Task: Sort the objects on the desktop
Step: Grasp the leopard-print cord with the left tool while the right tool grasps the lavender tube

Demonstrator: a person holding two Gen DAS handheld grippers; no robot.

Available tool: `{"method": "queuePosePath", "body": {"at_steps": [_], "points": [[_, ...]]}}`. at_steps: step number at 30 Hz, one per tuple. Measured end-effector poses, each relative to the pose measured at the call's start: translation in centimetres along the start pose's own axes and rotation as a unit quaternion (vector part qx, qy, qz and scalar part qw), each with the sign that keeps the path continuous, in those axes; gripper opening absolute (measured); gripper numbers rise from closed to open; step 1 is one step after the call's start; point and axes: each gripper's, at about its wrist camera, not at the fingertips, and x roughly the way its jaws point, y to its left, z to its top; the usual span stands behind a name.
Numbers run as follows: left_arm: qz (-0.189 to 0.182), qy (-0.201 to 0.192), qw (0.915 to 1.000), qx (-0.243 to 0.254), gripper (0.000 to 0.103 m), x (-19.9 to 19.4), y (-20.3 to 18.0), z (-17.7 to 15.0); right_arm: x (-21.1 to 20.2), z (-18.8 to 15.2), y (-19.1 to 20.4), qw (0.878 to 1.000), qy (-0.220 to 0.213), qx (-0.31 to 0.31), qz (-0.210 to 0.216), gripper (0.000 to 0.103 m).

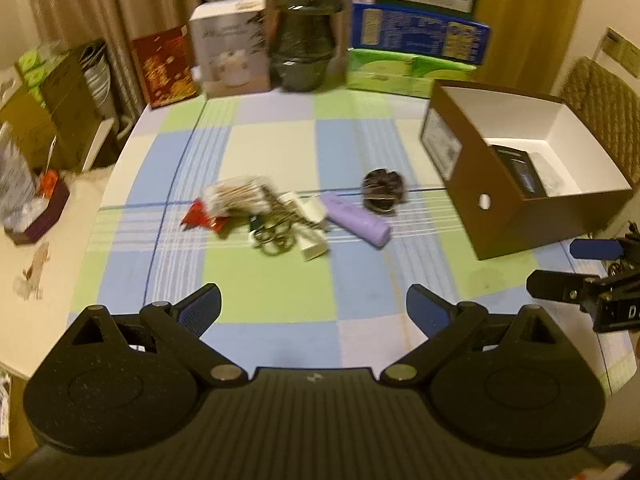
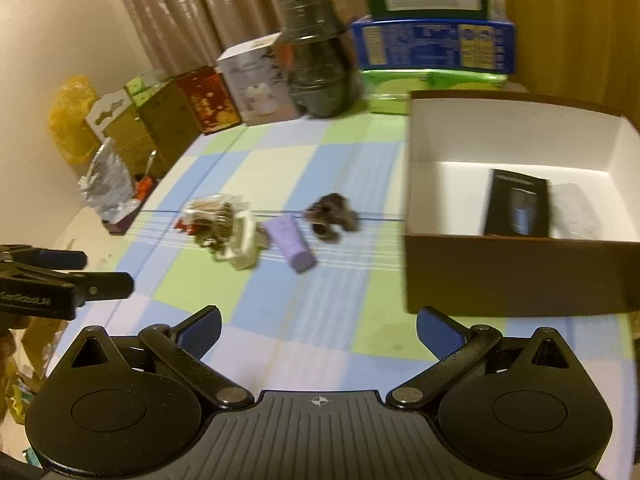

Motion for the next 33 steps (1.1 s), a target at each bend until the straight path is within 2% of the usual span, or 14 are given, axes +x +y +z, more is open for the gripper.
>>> {"method": "queuePosePath", "body": {"at_steps": [8, 9, 10, 16, 19, 26, 33], "points": [[-0.001, 0.012, 0.9987, -0.05, 0.097, 2.1, 4.3, 0.5, 3.7, 1.0, 3.1, 0.999, -0.015, -0.033, 0.002, 0.1], [-0.003, 0.012, 0.9984, -0.054, 0.097, 2.3, 4.5, 0.6, 4.2, 1.1, 3.4, 0.999, -0.016, -0.038, 0.0, 0.096], [-0.005, 0.012, 0.9981, -0.059, 0.097, 2.7, 4.9, 0.7, 4.6, 1.2, 3.8, 0.999, -0.02, -0.045, 0.001, 0.086], [-0.015, 0.019, 0.9963, -0.082, 0.097, 5.2, 6.4, 1.6, 8.3, 1.8, 4.3, 0.998, -0.012, -0.068, -0.001, 0.059], [-0.018, 0.023, 0.9954, -0.091, 0.097, 6.7, 6.9, 2.2, 10.2, 2.3, 4.0, 0.997, -0.001, -0.071, -0.003, 0.056], [-0.045, 0.04, 0.9894, -0.132, 0.096, 10.5, 7.8, 3.5, 13.6, 3.2, 3.2, 0.997, 0.021, -0.077, -0.014, 0.055], [-0.071, 0.06, 0.9763, -0.195, 0.093, 14.0, 9.4, 4.6, 15.7, 3.8, 2.2, 0.996, 0.041, -0.072, -0.022, 0.055]]}}
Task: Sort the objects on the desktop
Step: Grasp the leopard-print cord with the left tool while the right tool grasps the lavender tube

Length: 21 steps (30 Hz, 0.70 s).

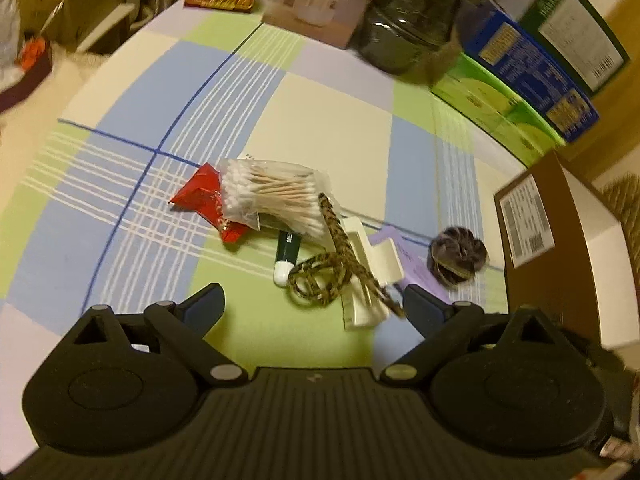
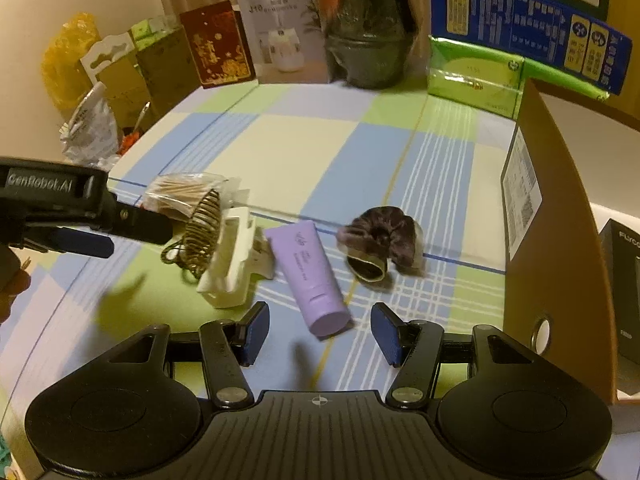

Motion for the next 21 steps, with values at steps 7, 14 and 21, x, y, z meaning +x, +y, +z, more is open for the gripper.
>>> {"method": "queuePosePath", "body": {"at_steps": [7, 14, 21], "points": [[-0.021, 0.021, 0.9983, -0.05, 0.083, 3.0, 1.5, 1.5, 1.1, 0.1, -0.8, 1.0, 0.014, 0.009, -0.001, 0.055], [-0.053, 0.04, 0.9951, -0.073, 0.051, 4.7, 2.2, 1.9, 1.8, 0.3, -1.2, 1.0, 0.019, 0.014, 0.003, 0.055], [-0.058, 0.029, 0.9963, -0.057, 0.037, 4.1, 2.3, 2.0, 2.4, 0.5, -0.3, 1.0, 0.016, -0.012, 0.009, 0.055]]}}
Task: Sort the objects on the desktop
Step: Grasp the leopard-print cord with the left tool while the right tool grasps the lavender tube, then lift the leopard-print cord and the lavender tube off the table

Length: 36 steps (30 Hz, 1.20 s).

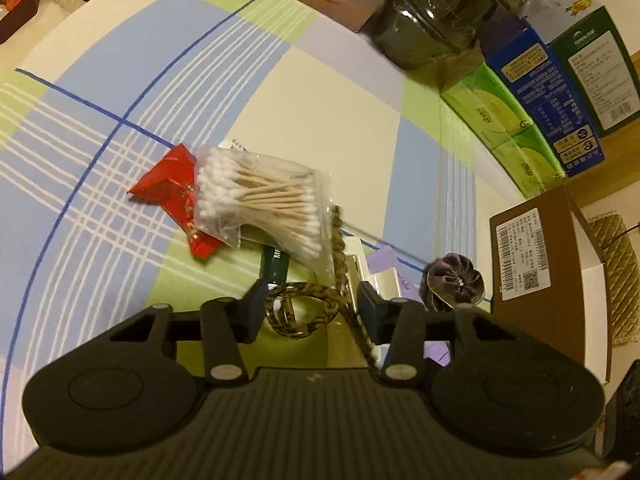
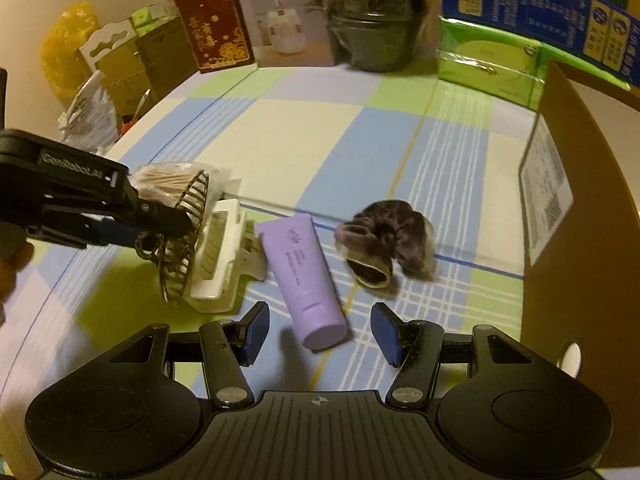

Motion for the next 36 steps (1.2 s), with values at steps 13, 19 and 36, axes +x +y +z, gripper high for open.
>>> {"method": "queuePosePath", "body": {"at_steps": [13, 19, 36], "points": [[0.011, -0.003, 0.9997, 0.023, 0.02, -1.5, 0.3, -0.6, 2.4, 0.5, 1.1, 0.999, 0.01, -0.049, -0.007, 0.029], [0.026, -0.011, 0.9978, 0.059, 0.048, -1.3, -1.5, -1.1, 1.4, -0.8, 0.8, 0.999, 0.018, -0.035, -0.016, 0.027], [0.146, 0.008, 0.9701, 0.194, 0.035, 2.8, -5.5, -2.7, -1.2, -2.7, -0.6, 0.999, 0.018, -0.017, -0.045, 0.028]]}}
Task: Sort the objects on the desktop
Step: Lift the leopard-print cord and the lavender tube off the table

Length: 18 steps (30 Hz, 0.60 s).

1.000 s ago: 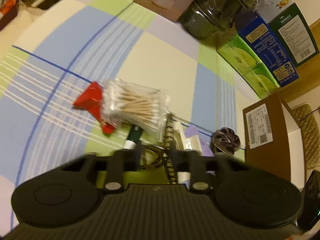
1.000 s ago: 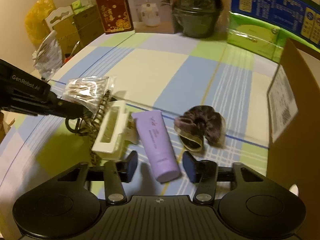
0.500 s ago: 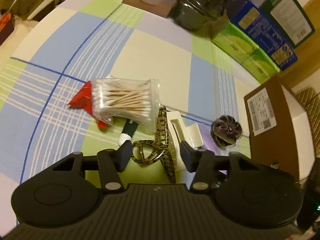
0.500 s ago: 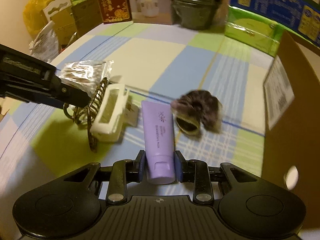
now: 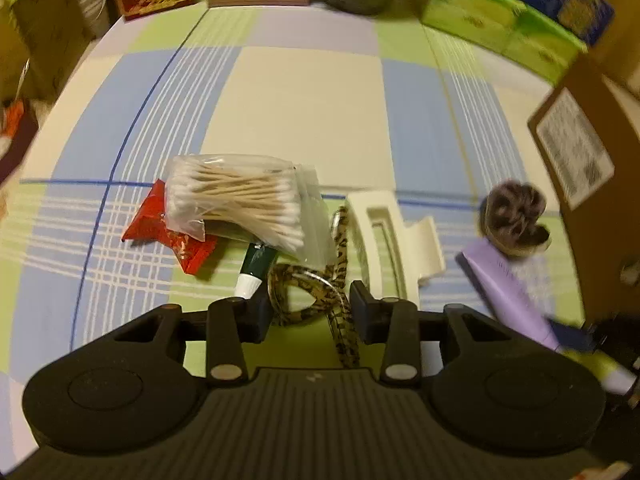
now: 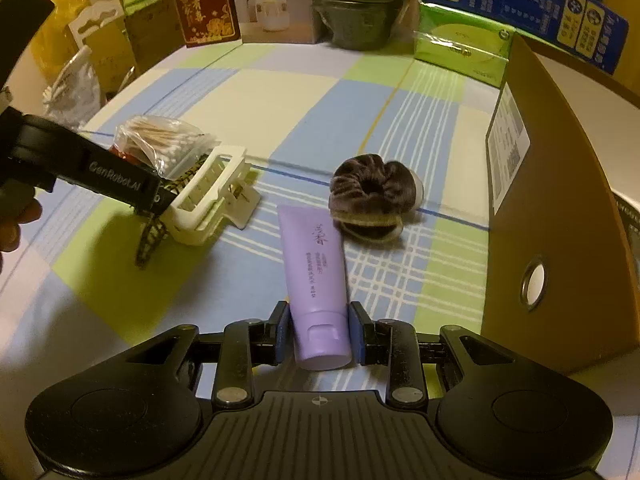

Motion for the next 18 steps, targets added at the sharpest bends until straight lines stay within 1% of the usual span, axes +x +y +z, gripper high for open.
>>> {"method": "queuePosePath", "body": {"at_steps": [5, 9, 15, 17, 18], "points": [[0.001, -0.003, 0.9995, 0.031, 0.034, -0.8, 0.1, -1.3, -0.1, -0.5, 0.3, 1.0, 0.002, -0.021, -0.004, 0.027], [-0.01, 0.0, 0.9982, 0.059, 0.034, -2.1, 1.0, -3.7, -1.0, -1.6, 0.0, 1.0, 0.01, -0.021, 0.004, 0.027], [-0.018, 0.013, 0.9977, 0.065, 0.034, -4.0, 3.0, -6.9, -2.7, -3.4, 0.0, 0.999, 0.033, -0.033, 0.021, 0.028], [-0.018, 0.013, 0.9978, 0.062, 0.035, -4.3, 3.4, -7.4, -2.7, -3.5, 0.2, 0.999, 0.032, -0.034, 0.021, 0.033], [-0.017, 0.013, 0.9979, 0.061, 0.035, -4.4, 3.3, -7.6, -2.6, -3.4, 0.2, 0.999, 0.029, -0.032, 0.017, 0.043]]}}
